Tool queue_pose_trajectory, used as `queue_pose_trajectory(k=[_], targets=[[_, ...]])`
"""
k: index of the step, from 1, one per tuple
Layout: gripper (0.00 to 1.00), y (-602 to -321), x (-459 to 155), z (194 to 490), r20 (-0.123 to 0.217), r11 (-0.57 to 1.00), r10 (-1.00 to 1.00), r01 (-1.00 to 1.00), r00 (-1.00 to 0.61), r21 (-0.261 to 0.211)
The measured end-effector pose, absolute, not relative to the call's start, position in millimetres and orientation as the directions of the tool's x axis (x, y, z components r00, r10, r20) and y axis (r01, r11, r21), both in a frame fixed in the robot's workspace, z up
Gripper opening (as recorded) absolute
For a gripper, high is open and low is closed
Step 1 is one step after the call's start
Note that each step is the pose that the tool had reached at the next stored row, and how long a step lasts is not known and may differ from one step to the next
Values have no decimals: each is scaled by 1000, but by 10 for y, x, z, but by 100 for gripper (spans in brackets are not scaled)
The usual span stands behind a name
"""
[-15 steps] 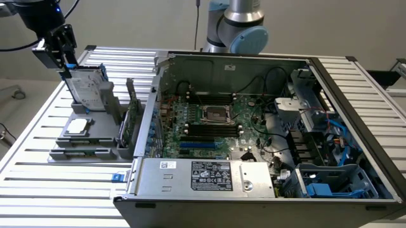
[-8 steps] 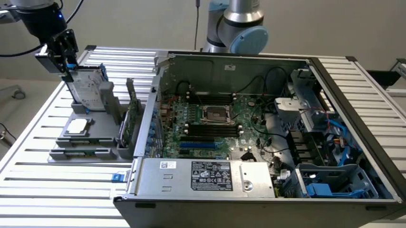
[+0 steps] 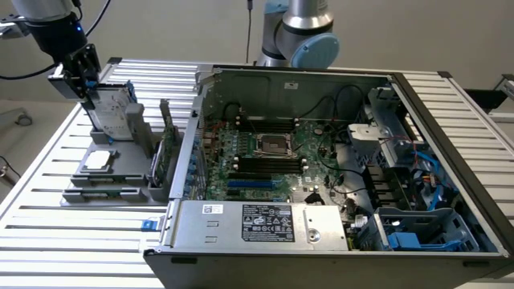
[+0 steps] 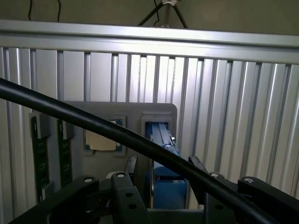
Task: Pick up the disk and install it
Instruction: 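Pick up the disk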
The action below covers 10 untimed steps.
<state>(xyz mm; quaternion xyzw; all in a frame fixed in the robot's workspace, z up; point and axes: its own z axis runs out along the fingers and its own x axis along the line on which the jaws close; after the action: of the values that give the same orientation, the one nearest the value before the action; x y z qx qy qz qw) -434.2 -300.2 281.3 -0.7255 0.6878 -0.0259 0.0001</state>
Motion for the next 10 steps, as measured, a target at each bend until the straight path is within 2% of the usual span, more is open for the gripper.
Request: queue_pose_trajectory(k=[4, 10], targets=[[56, -3003, -4342, 2804, 28, -54, -998, -998, 53, -36], [56, -3002, -4352, 2803, -6, -50, -999, -998, 50, -38]])
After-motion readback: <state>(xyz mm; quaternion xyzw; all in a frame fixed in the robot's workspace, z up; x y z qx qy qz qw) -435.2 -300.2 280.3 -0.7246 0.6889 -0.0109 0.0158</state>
